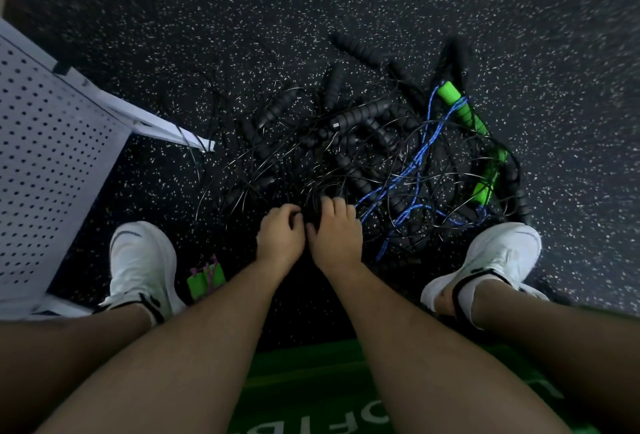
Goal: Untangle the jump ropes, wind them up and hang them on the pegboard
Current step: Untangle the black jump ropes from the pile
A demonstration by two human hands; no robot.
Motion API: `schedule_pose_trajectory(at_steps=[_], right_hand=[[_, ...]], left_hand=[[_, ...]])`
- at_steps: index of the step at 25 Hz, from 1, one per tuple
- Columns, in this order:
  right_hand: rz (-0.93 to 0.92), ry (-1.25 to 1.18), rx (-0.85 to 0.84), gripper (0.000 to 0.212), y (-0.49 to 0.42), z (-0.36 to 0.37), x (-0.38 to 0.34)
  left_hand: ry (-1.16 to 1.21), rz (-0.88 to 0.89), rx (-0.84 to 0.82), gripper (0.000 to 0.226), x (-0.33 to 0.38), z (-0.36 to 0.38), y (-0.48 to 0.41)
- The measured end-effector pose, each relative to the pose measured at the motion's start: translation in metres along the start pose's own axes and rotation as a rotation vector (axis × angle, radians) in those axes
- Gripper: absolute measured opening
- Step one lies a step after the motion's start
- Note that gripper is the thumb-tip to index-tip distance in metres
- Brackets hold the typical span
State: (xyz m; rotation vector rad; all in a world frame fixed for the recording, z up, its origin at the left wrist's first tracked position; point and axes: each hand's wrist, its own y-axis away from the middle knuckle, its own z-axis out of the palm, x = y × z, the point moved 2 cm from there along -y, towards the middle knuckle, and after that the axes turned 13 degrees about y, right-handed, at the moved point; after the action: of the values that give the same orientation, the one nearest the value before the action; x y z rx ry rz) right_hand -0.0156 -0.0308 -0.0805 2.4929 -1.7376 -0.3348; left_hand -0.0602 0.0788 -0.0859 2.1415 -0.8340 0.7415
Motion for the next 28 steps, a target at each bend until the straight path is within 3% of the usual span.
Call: schedule_pose_trajectory(at_steps=[2,4,7,10,14,17,20,24,28], right_hand=[[-0.011,0.048,-0.136,0.032,-0.004,0.005,0.006],[-0.028,0.041,-0.204,0.029,-0.004,0.009,0.011],[-0.131,0.128,-0.169,0.038,-0.001,0.009,0.013],[-0.226,0.106,-0.073,0.044,0.003,-0.006,0.008],[-0.189,-0.232,0.078,0.028,0.010,-0.075,0.003],[-0.141,-0.289,0.268,0.027,0.002,-0.134,0.005],[-0.064,-0.214,0.315,0.042,-0.013,-0.198,0.012],[-0.129,-0.179,0.432,0.021,-0.015,-0.303,0.016],[-0.292,-0.008,0.524,0.020,-0.007,-0.413,0.001]], left_hand=[[0.082,-0.029,-0.119,0.028,0.015,0.011,-0.007],[0.187,-0.137,-0.119,0.031,0.026,0.016,-0.007],[0.315,-0.280,-0.100,0.035,0.031,0.017,-0.004],[0.414,-0.282,-0.119,0.031,0.041,0.004,-0.004],[0.414,-0.090,-0.093,0.024,0.083,-0.033,0.013],[0.312,0.136,-0.077,0.025,0.130,-0.070,0.023],[0.328,0.323,-0.092,0.027,0.186,-0.110,0.041],[0.364,0.495,-0.059,0.032,0.261,-0.176,0.065],[0.293,0.643,0.006,0.032,0.328,-0.248,0.083]])
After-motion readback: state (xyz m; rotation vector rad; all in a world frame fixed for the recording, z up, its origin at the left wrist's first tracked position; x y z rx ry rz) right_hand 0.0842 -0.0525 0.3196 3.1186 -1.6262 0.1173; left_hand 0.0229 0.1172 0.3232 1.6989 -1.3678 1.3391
